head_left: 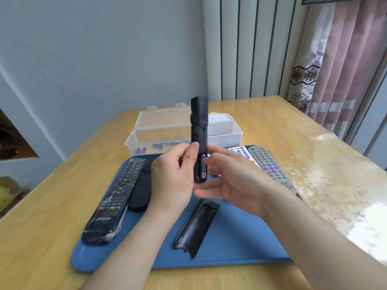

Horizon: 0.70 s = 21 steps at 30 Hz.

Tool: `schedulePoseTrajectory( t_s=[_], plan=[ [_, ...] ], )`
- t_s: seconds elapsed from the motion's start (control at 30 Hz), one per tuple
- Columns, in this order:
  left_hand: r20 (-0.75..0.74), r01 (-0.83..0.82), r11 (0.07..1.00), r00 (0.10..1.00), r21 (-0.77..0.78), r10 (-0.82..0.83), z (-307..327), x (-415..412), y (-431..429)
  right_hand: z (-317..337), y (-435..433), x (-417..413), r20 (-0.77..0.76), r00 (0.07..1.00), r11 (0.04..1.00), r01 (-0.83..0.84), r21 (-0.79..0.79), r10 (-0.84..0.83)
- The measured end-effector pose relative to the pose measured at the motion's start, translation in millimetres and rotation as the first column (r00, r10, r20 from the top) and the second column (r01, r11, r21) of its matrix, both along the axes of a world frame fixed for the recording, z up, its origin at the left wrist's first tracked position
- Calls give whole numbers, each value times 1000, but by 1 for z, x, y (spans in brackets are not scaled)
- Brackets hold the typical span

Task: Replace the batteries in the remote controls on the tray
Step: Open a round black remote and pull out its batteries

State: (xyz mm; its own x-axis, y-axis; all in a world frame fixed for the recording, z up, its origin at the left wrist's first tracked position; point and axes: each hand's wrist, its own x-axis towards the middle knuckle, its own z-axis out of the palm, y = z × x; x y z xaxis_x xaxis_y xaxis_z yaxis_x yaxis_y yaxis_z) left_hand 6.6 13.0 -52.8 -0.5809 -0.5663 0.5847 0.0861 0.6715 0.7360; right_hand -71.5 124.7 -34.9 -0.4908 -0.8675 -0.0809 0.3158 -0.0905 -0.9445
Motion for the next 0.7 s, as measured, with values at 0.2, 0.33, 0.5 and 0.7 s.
schedulePoseTrajectory(
  t_s=[0.2,0.33,0.5,0.7],
  plan=[
    [-15,13,993,1000,-118,-15,2,0,-1,-2,-2,-3,114,993,992,51,-115,-38],
    [-55,37,987,997,-155,-46,4,0,2,-3,-3,-3,245,968,983,93,-160,-52],
    [-74,76,992,994,-98,-83,4,0,-2,-7,-7,3,322,945,974,124,-191,-57],
    [-78,55,990,995,-128,-65,4,1,-1,-6,-9,7,336,939,965,147,-215,-69]
  ],
)
